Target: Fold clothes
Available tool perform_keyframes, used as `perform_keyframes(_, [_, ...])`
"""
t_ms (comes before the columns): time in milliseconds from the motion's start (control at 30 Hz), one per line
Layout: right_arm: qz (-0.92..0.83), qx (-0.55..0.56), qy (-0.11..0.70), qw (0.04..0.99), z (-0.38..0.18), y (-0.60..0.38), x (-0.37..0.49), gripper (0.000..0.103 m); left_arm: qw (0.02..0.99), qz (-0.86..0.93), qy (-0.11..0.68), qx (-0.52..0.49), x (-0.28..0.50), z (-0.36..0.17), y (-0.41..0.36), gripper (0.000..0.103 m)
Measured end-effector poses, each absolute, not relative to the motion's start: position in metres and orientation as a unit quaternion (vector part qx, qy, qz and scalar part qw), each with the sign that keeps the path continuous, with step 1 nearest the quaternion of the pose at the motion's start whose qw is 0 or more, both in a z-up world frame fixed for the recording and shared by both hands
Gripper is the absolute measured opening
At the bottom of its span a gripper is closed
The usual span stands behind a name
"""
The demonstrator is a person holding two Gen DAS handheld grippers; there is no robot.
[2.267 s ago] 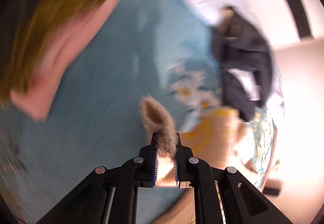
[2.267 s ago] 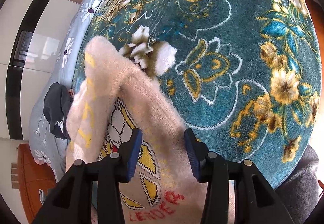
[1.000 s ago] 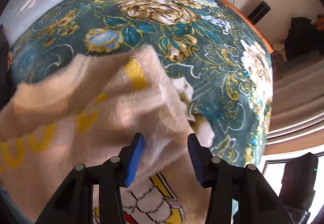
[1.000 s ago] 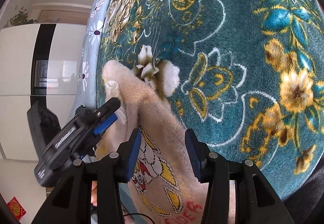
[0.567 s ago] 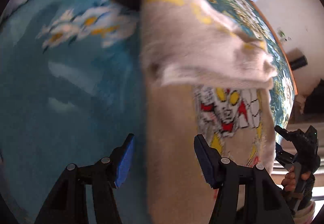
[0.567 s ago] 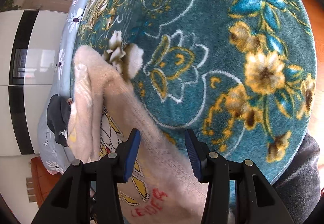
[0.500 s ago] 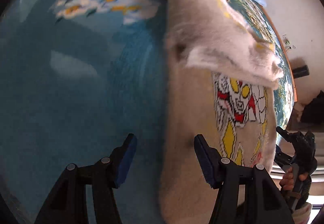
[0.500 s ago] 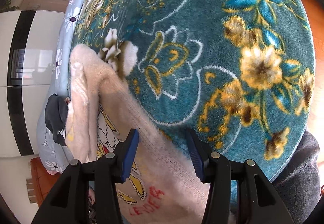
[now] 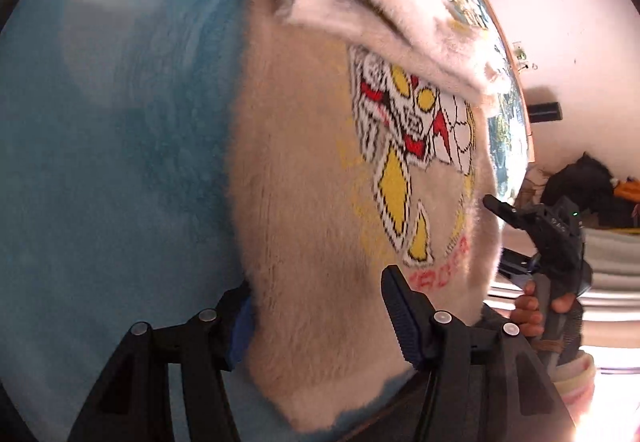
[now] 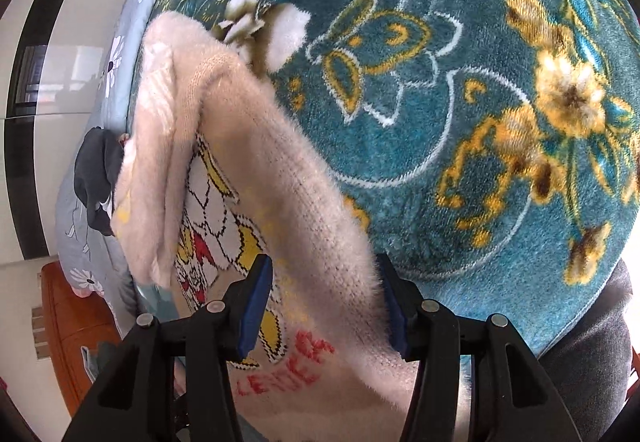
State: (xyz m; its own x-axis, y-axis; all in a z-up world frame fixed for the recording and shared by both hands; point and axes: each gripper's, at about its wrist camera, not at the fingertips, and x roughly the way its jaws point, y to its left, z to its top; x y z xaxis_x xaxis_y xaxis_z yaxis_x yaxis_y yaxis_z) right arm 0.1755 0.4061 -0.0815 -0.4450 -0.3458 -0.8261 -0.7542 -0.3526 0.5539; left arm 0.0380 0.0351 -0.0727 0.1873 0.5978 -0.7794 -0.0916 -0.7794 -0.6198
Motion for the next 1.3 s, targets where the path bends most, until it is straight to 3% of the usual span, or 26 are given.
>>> perform_keyframes(167, [0.657, -0.535, 0.510, 0.149, -0.071, 0.393, 0.170, 0.054, 0.275, 0.586, -0.226, -0.729, 0.046, -0.085, 0.030, 0.061])
perform_keyframes(300, [0.672, -0.532, 0.491, 0.155, -0.054, 0.384, 0.171, 0.052, 0.275, 0.591, -0.188, -0.734, 0.048, -0.083, 0.055, 0.063])
perform_keyframes(367, [0.678, -0.533, 0.482, 0.157, -0.046, 0.380, 0.172, 0.043, 0.277, 0.600, -0.164, -0.732, 0.048, -0.079, 0.065, 0.061])
perform_keyframes(433, [0.681, -0.535, 0.473, 0.161, -0.039, 0.376, 0.173, 0.018, 0.272, 0.610, -0.161, -0.727, 0.047, -0.076, 0.068, 0.034])
perform_keyframes(467, [0.684, -0.533, 0.472, 0.160, -0.036, 0.374, 0.175, 0.015, 0.270, 0.610, -0.169, -0.725, 0.045, -0.075, 0.067, 0.019])
perform_keyframes(500, [0.687, -0.529, 0.472, 0.159, -0.032, 0.373, 0.177, 0.013, 0.269, 0.611, -0.178, -0.723, 0.043, -0.073, 0.066, 0.017])
perform_keyframes(767, [0.730, -0.465, 0.495, 0.080, 0.024, 0.360, 0.206, 0.010, 0.324, 0.626, -0.279, -0.652, 0.012, 0.003, 0.021, 0.014])
perform_keyframes(933, [0.729, -0.424, 0.538, -0.008, 0.053, 0.318, 0.238, 0.010, 0.371, 0.614, -0.266, -0.644, 0.030, 0.048, -0.023, 0.014])
perform_keyframes(1000, [0.715, -0.422, 0.556, -0.025, 0.050, 0.305, 0.250, 0.010, 0.365, 0.610, -0.262, -0.652, 0.041, 0.047, -0.033, 0.014])
perform_keyframes(1300, [0.637, -0.402, 0.658, 0.002, 0.003, 0.333, 0.226, 0.011, 0.299, 0.557, -0.390, -0.670, -0.010, -0.015, -0.014, 0.015])
